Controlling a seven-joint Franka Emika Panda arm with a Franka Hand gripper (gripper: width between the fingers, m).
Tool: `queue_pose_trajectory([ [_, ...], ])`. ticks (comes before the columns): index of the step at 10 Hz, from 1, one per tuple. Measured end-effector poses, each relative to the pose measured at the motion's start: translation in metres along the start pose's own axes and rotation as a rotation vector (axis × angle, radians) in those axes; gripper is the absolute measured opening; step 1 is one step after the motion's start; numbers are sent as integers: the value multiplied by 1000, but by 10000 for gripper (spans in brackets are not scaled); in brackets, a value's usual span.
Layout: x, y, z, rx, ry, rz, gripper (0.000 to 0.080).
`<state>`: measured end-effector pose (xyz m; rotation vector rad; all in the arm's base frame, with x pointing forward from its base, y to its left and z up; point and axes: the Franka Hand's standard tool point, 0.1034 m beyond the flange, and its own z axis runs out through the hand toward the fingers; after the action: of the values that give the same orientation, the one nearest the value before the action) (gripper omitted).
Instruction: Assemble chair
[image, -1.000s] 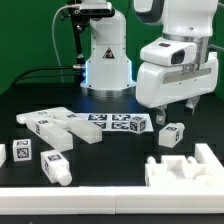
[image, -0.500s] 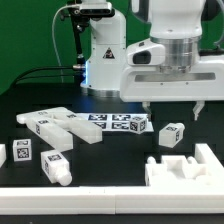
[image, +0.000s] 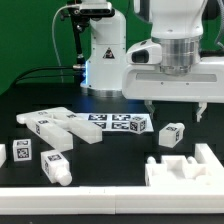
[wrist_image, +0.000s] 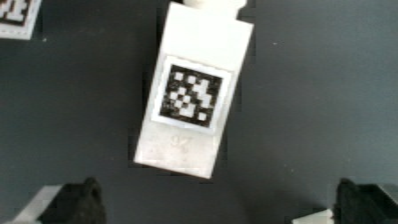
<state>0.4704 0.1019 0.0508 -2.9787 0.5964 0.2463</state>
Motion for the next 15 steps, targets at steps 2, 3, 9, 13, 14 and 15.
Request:
queue_pose_trajectory([
  [2, 25, 7, -20, 44, -67, 83, 649],
  [3, 20, 13, -14, 62, -160, 123, 649],
  [9, 23, 13, -4, 58, -564, 71, 649],
  [13, 17, 11, -3, 49, -840, 3, 649],
  [14, 9, 16, -2, 38, -935, -2, 649],
  [15, 9, 18, 1, 32, -1004, -8, 649],
])
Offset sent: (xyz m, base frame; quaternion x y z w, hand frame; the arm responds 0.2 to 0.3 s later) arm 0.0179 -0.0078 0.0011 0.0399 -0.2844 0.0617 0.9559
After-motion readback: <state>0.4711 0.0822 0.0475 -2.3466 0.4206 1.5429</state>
